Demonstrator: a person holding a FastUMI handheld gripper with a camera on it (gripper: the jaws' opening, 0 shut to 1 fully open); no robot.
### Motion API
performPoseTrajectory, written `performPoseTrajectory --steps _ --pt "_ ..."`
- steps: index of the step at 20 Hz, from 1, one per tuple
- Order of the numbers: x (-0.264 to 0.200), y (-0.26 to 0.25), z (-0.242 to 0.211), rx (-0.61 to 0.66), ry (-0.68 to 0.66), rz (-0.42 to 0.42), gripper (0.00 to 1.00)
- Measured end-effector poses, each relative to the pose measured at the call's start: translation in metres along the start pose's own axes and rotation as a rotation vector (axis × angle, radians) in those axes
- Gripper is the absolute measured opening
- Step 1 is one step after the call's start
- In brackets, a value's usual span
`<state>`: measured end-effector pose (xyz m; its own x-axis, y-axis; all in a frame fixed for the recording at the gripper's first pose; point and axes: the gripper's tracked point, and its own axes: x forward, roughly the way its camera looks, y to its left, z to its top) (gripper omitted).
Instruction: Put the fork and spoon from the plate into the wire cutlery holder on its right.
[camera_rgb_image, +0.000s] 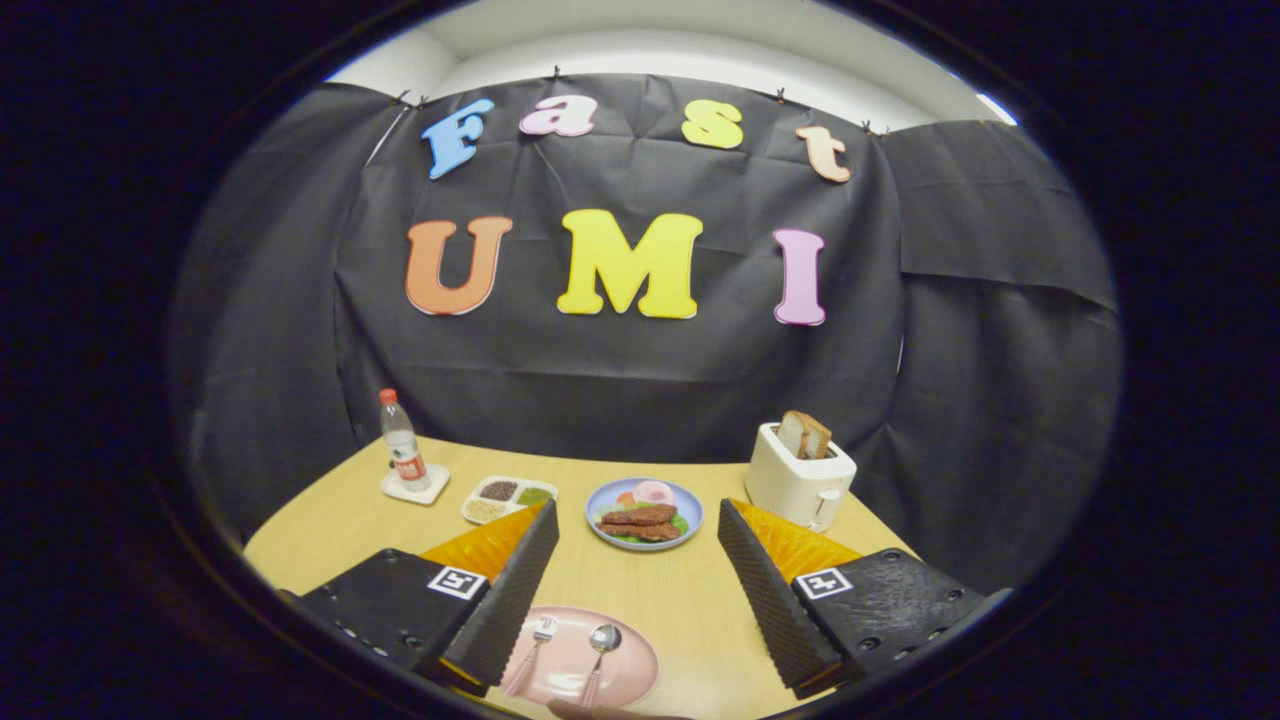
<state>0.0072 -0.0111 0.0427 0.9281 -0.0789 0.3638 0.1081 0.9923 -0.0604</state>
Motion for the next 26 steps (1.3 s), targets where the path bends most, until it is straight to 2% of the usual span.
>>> performPoseTrajectory --steps 5,7,9,13,16,18,19,22,23,24,26 --pt "0.019 0.012 -0.131 0.013 0.25 -0.036 0.93" --pt "0.017 0.016 -0.167 0.046 0.341 -0.041 0.91" --pt "0.013 0.026 -0.186 0.07 0.401 -0.028 0.88" --pt "0.015 0.042 -0.213 0.07 0.48 0.0 0.87" --pt "0.015 0.048 -0.229 0.076 0.53 0.003 0.69" --pt "0.018 0.048 -0.238 0.089 0.553 -0.006 0.61" --pt "0.02 0.052 -0.242 0.096 0.571 0.006 0.52" --pt "0.023 0.049 -0.245 0.075 0.589 -0.002 0.4" --pt "0.021 0.05 -0.245 0.08 0.593 0.003 0.17" --pt "0.022 0.049 -0.244 0.082 0.594 0.01 0.1" --pt "0.021 0.046 -0.241 0.083 0.605 0.021 0.08"
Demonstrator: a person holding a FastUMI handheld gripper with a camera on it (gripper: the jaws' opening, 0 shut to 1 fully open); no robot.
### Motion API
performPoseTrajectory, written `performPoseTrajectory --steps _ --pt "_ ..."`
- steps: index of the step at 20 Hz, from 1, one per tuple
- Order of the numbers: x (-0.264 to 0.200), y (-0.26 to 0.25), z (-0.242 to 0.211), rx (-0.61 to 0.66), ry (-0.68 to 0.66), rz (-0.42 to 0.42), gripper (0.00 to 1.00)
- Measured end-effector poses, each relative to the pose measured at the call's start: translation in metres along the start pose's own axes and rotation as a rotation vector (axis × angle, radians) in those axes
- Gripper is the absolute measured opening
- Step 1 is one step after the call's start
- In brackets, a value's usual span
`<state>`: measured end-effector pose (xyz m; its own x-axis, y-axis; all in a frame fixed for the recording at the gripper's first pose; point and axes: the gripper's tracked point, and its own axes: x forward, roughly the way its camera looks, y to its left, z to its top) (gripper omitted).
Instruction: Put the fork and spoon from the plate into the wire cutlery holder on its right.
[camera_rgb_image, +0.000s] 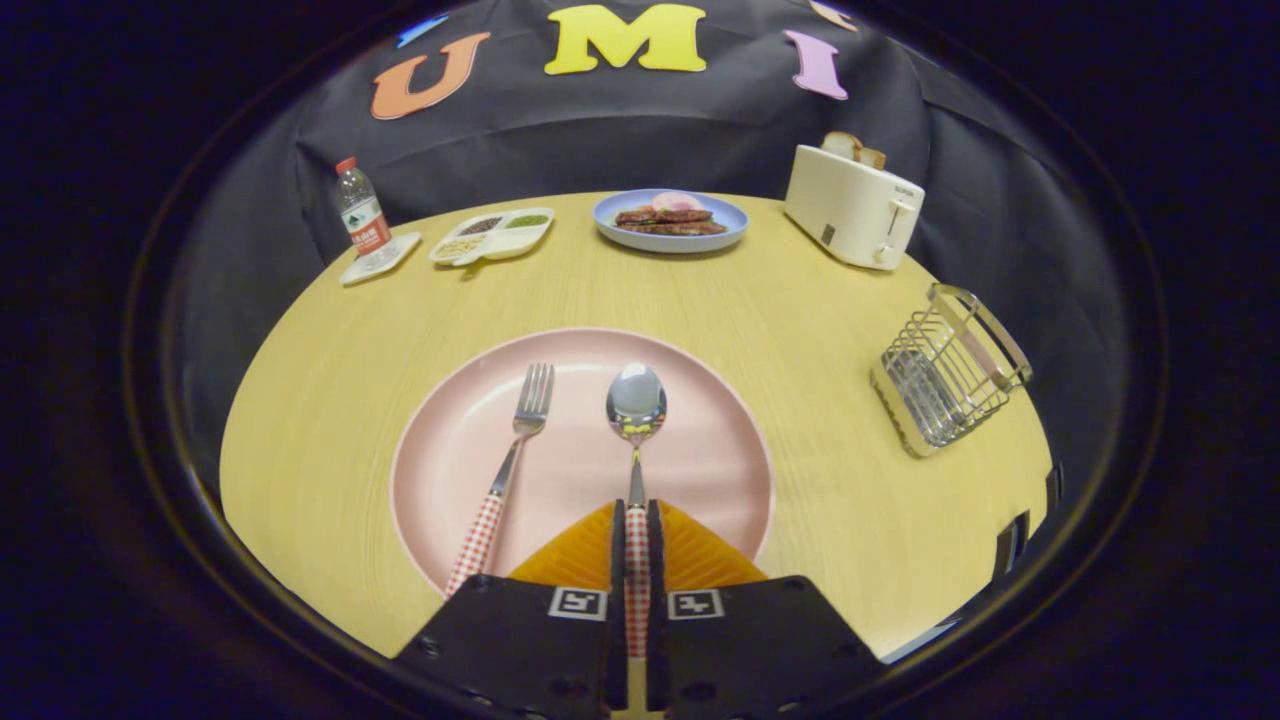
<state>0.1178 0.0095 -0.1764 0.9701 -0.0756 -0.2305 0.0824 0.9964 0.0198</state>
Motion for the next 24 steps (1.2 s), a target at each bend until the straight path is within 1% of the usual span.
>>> performPoseTrajectory --steps 1,2,4,5,7,11,15,17,22,24 --pt "-0.001 0.003 0.0 0.02 0.015 0.035 0.07" --pt "-0.004 0.001 0.0 0.029 0.039 0.046 0.07" --pt "-0.013 -0.006 0.002 0.02 0.075 0.072 0.03" --pt "-0.018 -0.008 0.006 0.008 0.078 0.096 0.03" --pt "-0.035 -0.02 0.018 -0.019 0.078 0.116 0.03" --pt "-0.077 -0.053 0.054 -0.029 0.071 0.152 0.03" --pt "-0.109 -0.1 0.081 -0.015 0.069 0.161 0.03" --pt "-0.119 -0.127 0.088 -0.015 0.082 0.146 0.03" --pt "-0.124 -0.186 0.096 0.051 0.156 0.133 0.03" --pt "-0.12 -0.209 0.097 0.054 0.18 0.108 0.03"
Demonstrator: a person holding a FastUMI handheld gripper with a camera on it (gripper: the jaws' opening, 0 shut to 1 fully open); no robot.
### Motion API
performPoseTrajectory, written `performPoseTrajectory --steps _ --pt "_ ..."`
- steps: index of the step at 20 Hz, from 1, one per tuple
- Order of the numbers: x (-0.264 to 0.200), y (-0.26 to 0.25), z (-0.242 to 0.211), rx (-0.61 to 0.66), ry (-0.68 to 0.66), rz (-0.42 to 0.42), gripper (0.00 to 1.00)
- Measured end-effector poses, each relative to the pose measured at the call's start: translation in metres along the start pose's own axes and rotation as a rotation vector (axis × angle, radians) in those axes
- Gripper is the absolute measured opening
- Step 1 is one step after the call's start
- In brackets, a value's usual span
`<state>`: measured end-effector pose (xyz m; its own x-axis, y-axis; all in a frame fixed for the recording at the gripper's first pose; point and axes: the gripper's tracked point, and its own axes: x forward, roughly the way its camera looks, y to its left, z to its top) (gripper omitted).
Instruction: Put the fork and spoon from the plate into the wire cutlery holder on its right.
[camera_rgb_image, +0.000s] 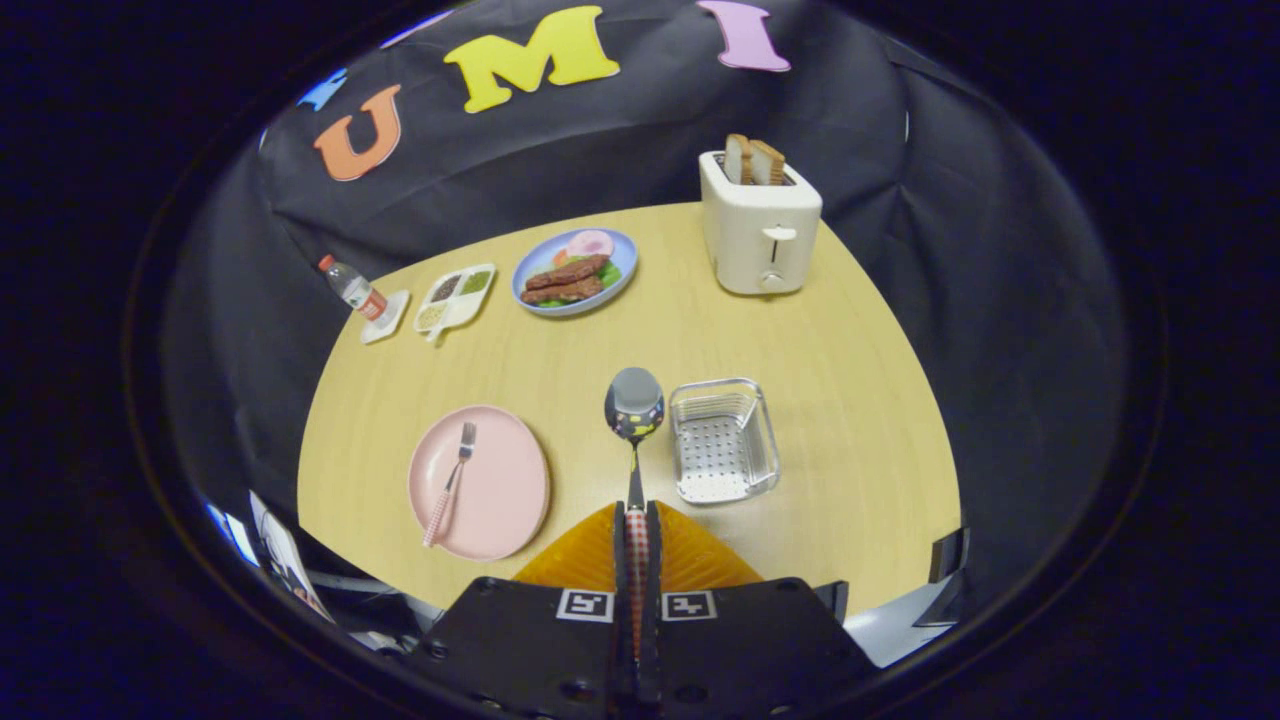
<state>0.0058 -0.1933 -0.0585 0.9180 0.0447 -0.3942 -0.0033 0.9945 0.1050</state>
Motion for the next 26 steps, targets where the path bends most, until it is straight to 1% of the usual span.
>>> performPoseTrajectory --steps 1,3,5,8,10,15,17,20,21,24,25,26 --pt "0.001 -0.01 0.0 -0.001 0.015 -0.014 0.03" --pt "0.0 -0.019 -0.005 0.006 0.062 -0.016 0.03" --pt "0.002 -0.024 -0.01 0.016 0.131 -0.004 0.03" --pt "0.012 -0.038 -0.014 0.02 0.26 -0.028 0.03" --pt "0.02 -0.044 -0.01 0.02 0.325 -0.04 0.03" --pt "0.041 -0.051 0.007 0.013 0.429 -0.072 0.03" --pt "0.046 -0.052 0.005 -0.002 0.482 -0.094 0.03" --pt "0.054 -0.048 0.01 -0.024 0.499 -0.084 0.03" --pt "0.056 -0.046 0.013 -0.028 0.492 -0.083 0.06" --pt "0.057 -0.042 0.019 -0.041 0.469 -0.083 0.06" --pt "0.057 -0.039 0.021 -0.043 0.461 -0.074 0.11" --pt "0.056 -0.038 0.023 -0.044 0.454 -0.074 0.1"
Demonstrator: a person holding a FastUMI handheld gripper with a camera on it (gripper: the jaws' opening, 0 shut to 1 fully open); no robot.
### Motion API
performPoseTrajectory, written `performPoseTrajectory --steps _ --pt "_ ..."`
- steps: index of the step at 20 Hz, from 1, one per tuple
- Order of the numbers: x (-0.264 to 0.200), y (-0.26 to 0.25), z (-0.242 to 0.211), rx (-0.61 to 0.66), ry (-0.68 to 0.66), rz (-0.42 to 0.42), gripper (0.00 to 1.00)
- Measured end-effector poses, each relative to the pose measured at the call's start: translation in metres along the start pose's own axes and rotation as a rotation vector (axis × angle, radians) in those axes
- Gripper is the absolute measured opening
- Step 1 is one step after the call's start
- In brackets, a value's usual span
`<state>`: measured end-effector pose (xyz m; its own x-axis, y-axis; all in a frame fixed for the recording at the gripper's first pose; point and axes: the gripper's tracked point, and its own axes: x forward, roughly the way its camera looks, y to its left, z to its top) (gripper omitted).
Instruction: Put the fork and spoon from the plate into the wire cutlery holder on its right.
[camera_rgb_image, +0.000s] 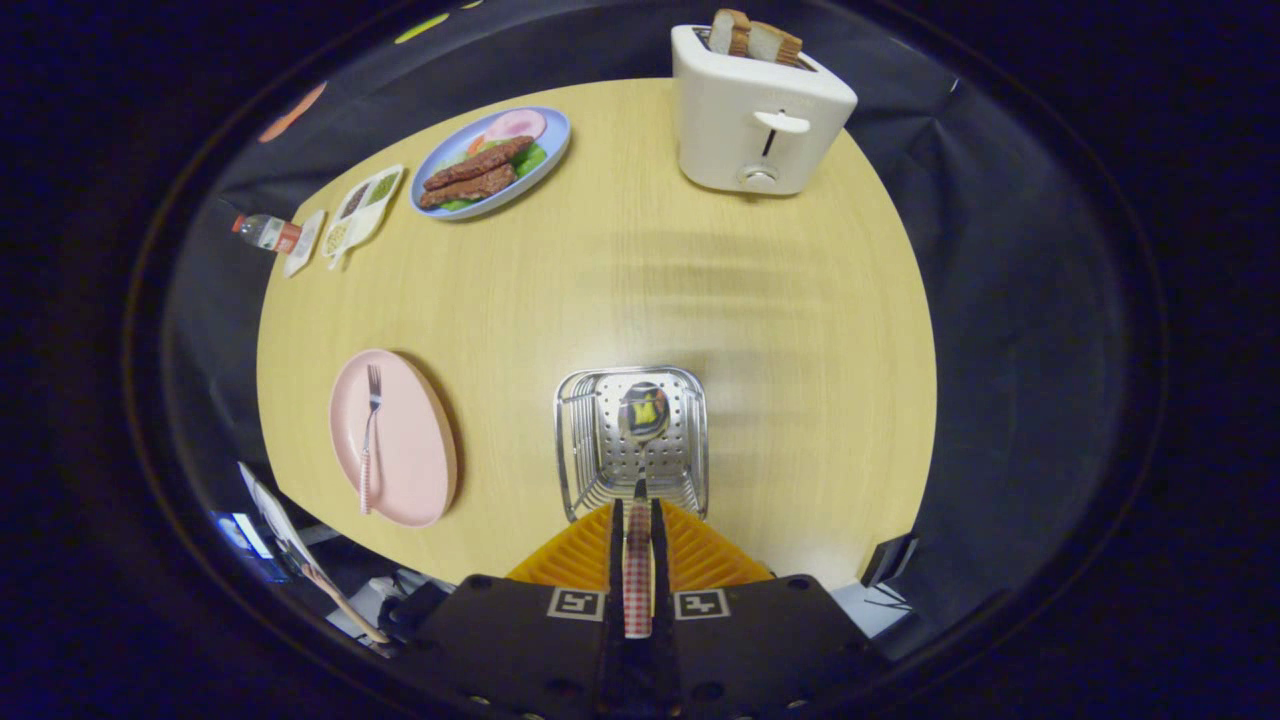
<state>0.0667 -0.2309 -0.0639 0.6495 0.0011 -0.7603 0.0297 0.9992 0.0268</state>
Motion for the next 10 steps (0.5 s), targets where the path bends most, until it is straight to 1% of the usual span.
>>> performPoseTrajectory --steps 2,4,5,6,7,8,10 --pt "-0.003 0.004 0.004 0.001 -0.033 0.008 0.14" --pt "-0.011 0.013 0.008 0.0 -0.082 0.027 0.25" --pt "-0.016 0.019 0.009 -0.007 -0.111 0.038 0.37" --pt "-0.02 0.024 0.01 -0.013 -0.131 0.043 0.46" --pt "-0.023 0.031 0.009 -0.019 -0.153 0.048 0.62" --pt "-0.024 0.038 0.008 -0.025 -0.169 0.051 0.7" --pt "-0.029 0.062 0.007 -0.03 -0.21 0.088 0.84"
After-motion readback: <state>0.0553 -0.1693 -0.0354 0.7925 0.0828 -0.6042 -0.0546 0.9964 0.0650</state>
